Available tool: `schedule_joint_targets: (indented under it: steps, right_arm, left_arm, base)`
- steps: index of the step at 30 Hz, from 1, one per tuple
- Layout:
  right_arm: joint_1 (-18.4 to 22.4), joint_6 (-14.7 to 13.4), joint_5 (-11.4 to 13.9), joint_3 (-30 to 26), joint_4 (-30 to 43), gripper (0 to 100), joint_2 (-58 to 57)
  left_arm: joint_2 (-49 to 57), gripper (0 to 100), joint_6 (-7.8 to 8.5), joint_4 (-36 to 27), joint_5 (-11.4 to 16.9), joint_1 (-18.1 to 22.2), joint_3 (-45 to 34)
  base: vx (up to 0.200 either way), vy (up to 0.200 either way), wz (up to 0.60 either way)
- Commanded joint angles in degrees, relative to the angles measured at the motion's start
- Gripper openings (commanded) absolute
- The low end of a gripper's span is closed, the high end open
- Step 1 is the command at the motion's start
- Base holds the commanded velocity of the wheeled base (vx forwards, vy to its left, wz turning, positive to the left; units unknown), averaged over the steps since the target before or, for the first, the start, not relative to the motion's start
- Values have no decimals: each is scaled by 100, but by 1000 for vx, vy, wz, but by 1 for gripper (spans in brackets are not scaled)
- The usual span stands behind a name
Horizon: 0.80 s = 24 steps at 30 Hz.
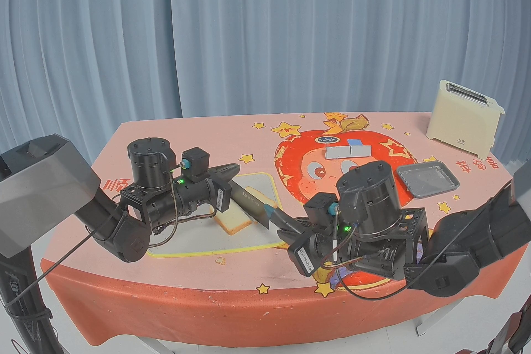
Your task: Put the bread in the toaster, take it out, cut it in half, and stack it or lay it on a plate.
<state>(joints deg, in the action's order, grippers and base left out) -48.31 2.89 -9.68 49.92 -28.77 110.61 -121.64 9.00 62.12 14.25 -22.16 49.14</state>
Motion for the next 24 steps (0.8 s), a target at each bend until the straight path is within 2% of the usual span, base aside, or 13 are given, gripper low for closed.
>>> schedule_joint_targets:
  steps: [1, 9, 14, 16, 23, 24]
  right_arm:
    - [15, -8, 1, 79, 3, 0, -57]
    - [24, -175, 10, 229, 3, 0, -180]
    - [6, -192, 10, 334, -6, 0, -268]
    - [6, -263, 10, 334, 3, 0, -373]
    - [24, -570, 10, 132, 3, 0, -672]
    - [32, -623, -8, 62, 3, 0, -769]
  left_arm:
    - [132, 0, -3, 63, -1, 1, 17]
    - [1116, 0, -21, 19, -10, 1, -62]
    - [1766, 0, -12, 81, -54, 28, -467]
    - [2267, 0, -12, 54, -116, 37, -897]
    - [3093, 0, -3, 63, -221, 494, -1697]
    - [3269, 0, -3, 72, -221, 687, -1873]
  base:
    - [0, 0, 0]
    - [0, 0, 0]
    - [0, 0, 0]
    - [0, 0, 0]
    - [0, 0, 0]
    - [0, 0, 0]
